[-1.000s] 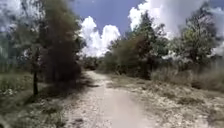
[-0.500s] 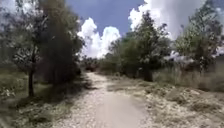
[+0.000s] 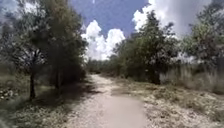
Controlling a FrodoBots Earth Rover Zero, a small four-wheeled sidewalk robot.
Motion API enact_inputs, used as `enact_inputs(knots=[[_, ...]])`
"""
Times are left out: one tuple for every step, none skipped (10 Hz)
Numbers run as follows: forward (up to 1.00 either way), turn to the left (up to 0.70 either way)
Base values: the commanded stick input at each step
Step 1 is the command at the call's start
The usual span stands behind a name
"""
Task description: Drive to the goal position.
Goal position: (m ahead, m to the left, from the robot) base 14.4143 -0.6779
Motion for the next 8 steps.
enact_inputs(knots=[[0.50, 0.00], [0.50, 0.00], [0.50, 0.00], [0.50, 0.00], [0.50, 0.00], [0.50, 0.00], [0.50, 0.00], [0.50, 0.50]])
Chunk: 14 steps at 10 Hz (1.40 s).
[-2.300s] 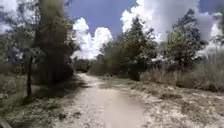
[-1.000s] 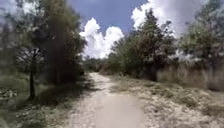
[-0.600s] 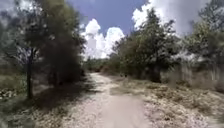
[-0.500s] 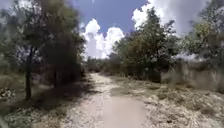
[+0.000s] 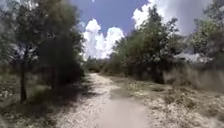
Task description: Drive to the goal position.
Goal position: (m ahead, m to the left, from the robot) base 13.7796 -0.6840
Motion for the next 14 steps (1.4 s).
enact_inputs(knots=[[0.50, 0.11], [0.50, 0.00], [0.50, 0.00], [0.50, 0.00], [0.50, 0.00], [0.50, 0.00], [0.50, 0.00], [0.50, 0.00], [0.50, 0.00], [0.50, 0.00], [0.50, 0.00], [0.50, 0.00], [0.50, 0.00], [0.50, 0.00]])
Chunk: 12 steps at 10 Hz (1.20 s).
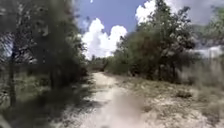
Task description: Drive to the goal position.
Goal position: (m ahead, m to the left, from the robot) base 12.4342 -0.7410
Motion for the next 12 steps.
enact_inputs(knots=[[0.50, 0.32], [0.50, 0.06], [0.50, 0.00], [0.50, 0.00], [0.50, 0.00], [0.50, 0.00], [0.50, 0.00], [0.50, 0.00], [0.50, 0.00], [0.50, 0.00], [0.50, 0.00], [0.50, 0.00]])
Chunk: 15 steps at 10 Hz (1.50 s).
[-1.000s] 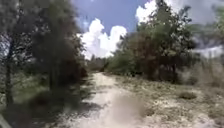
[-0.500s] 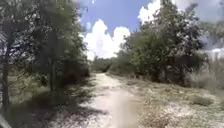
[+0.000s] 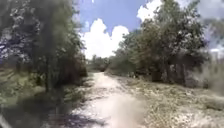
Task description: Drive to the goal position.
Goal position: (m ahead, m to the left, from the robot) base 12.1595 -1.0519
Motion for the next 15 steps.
enact_inputs(knots=[[0.50, 0.00], [0.50, 0.00], [0.50, 0.00], [0.50, 0.00], [0.50, 0.00], [0.50, 0.00], [0.50, 0.00], [0.50, 0.00], [0.50, 0.00], [0.50, 0.00], [0.50, 0.00], [0.50, 0.00], [0.50, 0.06], [0.50, 0.28], [0.50, 0.32]])
